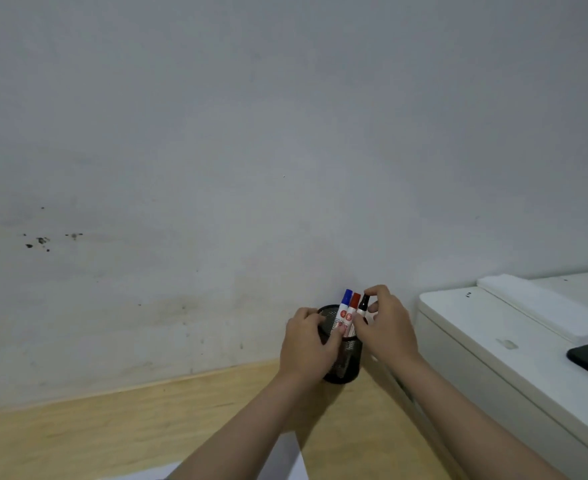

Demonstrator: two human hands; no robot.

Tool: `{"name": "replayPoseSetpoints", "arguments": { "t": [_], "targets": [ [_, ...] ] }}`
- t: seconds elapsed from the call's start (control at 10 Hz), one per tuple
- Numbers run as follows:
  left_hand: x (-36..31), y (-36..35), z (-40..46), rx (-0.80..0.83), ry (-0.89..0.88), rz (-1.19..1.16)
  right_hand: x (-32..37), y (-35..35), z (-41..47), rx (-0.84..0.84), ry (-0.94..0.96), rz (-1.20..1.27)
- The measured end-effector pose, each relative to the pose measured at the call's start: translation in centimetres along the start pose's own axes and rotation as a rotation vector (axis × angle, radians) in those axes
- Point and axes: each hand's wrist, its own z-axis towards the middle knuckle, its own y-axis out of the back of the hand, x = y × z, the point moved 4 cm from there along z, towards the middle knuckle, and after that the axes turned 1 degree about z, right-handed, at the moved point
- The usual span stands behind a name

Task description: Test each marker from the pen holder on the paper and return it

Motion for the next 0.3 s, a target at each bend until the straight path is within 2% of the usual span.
{"name": "replayPoseSetpoints", "arguments": {
  "t": [0.1, 0.2, 0.3],
  "targets": [
    [-0.2, 0.2, -0.2, -0.02, -0.009, 0.001, -0.2, -0.6, 0.0, 0.021, -0.017, -0.027],
    [-0.1, 0.1, -0.1, 0.047, -0.005, 0.072, 0.6, -0.3, -0.4, 0.053, -0.055, -0.037],
    [-0.7, 0.5, -0.5, 0.081, -0.032, 0.068, 1.8, 1.3, -0.7, -0.012, -0.024, 0.001]
  ]
}}
